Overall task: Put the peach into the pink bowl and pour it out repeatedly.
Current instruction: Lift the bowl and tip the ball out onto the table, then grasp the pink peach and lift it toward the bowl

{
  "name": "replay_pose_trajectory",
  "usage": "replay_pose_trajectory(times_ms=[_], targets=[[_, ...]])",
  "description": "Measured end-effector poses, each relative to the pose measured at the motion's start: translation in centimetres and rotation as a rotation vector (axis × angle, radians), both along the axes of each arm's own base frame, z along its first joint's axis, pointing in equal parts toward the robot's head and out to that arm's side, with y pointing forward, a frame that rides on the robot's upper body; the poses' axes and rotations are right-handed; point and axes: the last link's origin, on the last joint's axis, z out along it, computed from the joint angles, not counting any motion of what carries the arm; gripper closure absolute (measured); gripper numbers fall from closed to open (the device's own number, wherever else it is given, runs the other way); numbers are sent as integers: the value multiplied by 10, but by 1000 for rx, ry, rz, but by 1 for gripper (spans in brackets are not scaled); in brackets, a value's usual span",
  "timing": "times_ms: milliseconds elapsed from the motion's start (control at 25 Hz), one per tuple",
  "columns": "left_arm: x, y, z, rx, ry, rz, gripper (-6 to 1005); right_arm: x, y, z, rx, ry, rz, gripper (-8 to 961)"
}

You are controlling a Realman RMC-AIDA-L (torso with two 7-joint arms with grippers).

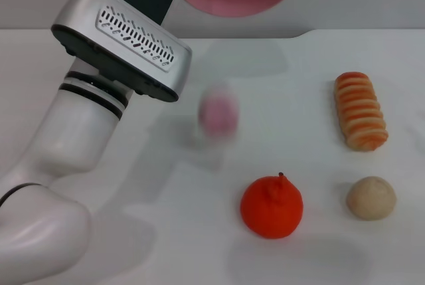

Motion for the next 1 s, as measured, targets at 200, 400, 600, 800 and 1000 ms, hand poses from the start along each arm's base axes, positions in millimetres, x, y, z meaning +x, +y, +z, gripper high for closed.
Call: replay_pose_trajectory(times_ms=[200, 400, 600, 800, 1000], targets=[[1, 0, -3, -14, 4, 4, 826, 1, 0, -2, -9, 10, -1, 576], [6, 7, -11, -130, -10, 52, 825, 3, -1, -4, -18, 21, -4, 580], [20, 29, -11, -343, -22, 172, 824, 3, 0, -6, -29, 29, -2, 583], [34, 56, -2, -609, -45, 346, 823, 1, 2, -14, -73, 13, 5, 587], [38, 88, 8, -845, -51, 573, 822, -9, 10, -26, -209, -54, 28, 591]])
